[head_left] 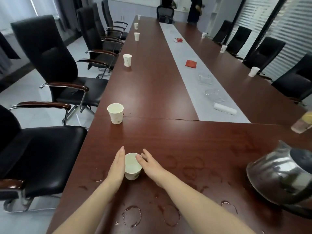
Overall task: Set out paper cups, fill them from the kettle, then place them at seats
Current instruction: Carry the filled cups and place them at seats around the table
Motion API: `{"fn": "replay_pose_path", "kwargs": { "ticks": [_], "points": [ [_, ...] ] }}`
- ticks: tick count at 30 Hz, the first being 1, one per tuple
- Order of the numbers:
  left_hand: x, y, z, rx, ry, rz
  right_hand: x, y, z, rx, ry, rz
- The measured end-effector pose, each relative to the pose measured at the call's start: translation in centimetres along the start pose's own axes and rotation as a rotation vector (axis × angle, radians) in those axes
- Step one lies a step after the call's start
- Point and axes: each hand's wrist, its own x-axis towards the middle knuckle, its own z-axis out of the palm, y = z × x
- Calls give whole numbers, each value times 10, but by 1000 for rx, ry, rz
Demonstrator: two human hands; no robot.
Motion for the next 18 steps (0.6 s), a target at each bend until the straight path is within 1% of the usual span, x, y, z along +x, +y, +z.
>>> {"fn": "replay_pose_path", "kwargs": {
  "ticks": [3, 7, 9, 14, 18],
  "points": [
    [1, -7, 6, 34, -40, 36, 5, 9, 2, -41, -30, -21],
    [2, -12, 5, -63, 24, 46, 9, 22, 6, -57, -44, -70],
    [-1, -18, 4, -66, 36, 35, 10, 27, 7, -64, -48, -83],
    [-9, -36, 8, -22, -4, 42, 8, 28, 9, -29, -52, -134],
    [-10, -34, 14, -26, 29, 40, 8, 30, 16, 25, -22, -153]
  ]
}}
